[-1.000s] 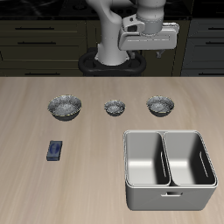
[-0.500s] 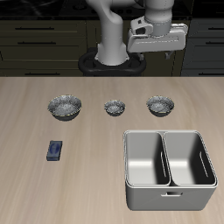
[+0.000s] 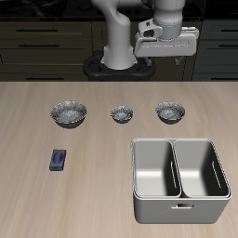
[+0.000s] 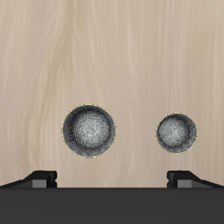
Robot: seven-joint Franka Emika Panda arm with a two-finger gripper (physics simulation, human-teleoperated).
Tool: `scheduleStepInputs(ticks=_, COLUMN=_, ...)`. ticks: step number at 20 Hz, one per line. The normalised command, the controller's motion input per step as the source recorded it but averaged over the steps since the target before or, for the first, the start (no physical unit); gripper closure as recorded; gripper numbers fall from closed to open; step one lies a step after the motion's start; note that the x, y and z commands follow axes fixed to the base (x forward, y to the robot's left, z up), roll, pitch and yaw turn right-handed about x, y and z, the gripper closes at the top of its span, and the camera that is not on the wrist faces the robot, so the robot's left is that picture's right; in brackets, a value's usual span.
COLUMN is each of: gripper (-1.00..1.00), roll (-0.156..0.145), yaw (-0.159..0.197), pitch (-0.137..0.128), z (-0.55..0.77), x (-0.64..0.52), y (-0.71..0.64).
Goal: Place the middle-sized bowl in the left side of the drainer
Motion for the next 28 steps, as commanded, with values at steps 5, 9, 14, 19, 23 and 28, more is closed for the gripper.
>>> scheduleStepInputs(ticks=5, gripper=-1.0, roll=0.005, yaw=-0.023, pitch=0.016, z=-0.28, x=0.06, y=0.02)
scheduleStepInputs(ticks=9, gripper=-1.0, roll=0.008, yaw=-0.003, pitch=0.026, z=-0.33, x=-0.01, y=0.03)
scheduleStepInputs(ticks=14, gripper=-1.0, roll=0.012, yaw=0.007, pitch=-0.016, z=-0.26, x=-0.1, y=0.01)
scheduleStepInputs(ticks=19, gripper=-1.0, roll=-0.003, yaw=0.008, pitch=-0.024, z=-0.14, x=-0.02, y=-0.01)
scheduleStepInputs(ticks=23, gripper=-1.0, roll=-0.005, yaw=-0.015, pitch=0.014, z=-0.2, x=0.0, y=-0.03)
scheduleStepInputs(ticks=28, gripper=-1.0, roll=-0.012, yaw=-0.011, pitch=0.031, z=-0.28, x=0.07, y=-0.05)
